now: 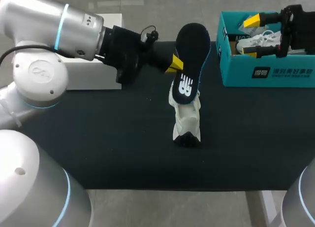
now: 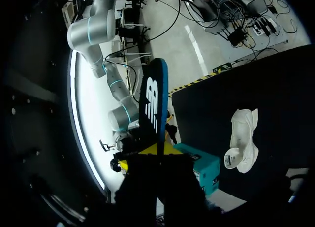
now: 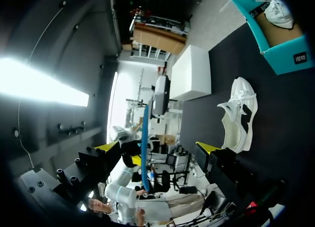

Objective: Take the shoe out of the shoebox, open the shoe tongue, remove and reinsert the insole, then place the shoe into the shoebox

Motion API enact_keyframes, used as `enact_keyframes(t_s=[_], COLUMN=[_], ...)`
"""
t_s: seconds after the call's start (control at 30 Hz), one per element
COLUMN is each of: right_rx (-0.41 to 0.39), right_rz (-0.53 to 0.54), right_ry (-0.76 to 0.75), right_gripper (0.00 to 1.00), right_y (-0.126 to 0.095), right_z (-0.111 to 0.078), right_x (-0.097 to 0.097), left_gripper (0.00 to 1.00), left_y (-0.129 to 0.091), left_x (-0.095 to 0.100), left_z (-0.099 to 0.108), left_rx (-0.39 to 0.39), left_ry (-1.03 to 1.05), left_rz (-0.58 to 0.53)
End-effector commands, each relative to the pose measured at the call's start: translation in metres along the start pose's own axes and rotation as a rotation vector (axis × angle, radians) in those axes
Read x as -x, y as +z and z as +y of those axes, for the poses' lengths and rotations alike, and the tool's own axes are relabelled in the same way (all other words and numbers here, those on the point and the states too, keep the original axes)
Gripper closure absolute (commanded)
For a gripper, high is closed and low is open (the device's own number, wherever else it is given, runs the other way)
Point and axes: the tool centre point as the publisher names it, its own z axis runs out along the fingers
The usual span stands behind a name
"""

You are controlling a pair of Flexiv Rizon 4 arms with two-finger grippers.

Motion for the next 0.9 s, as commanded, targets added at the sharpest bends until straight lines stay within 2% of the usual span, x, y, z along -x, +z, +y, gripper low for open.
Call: enact_keyframes(t_s=[0.03,0.17,0.4,0.73,0.83,0.9], right_rx=[0.043,0.057,0.013,-0.045,-0.051,-0.052], right_rz=[-0.019,0.003,0.011,0.009,0.019,0.020], right_ry=[0.013,0.012,0.012,0.032,0.035,0.034], right_gripper=[0.00,0.00,0.01,0.29,0.48,0.53], right_y=[0.004,0.008,0.021,0.036,0.037,0.037], right_z=[0.000,0.002,0.001,0.005,0.007,0.007], right_x=[0.002,0.005,0.006,0.013,0.012,0.012], left_gripper=[1.00,1.00,1.00,1.00,1.00,1.00], left_y=[0.030,0.045,0.062,0.088,0.096,0.098], left_x=[0.013,0.013,0.011,0.017,0.018,0.019], left_z=[0.009,0.014,0.025,0.036,0.038,0.040], left_rx=[0.091,0.097,0.095,0.075,0.080,0.083], left_ry=[-0.077,-0.129,-0.107,-0.087,-0.092,-0.094], left_rz=[0.079,0.064,0.080,0.103,0.100,0.098])
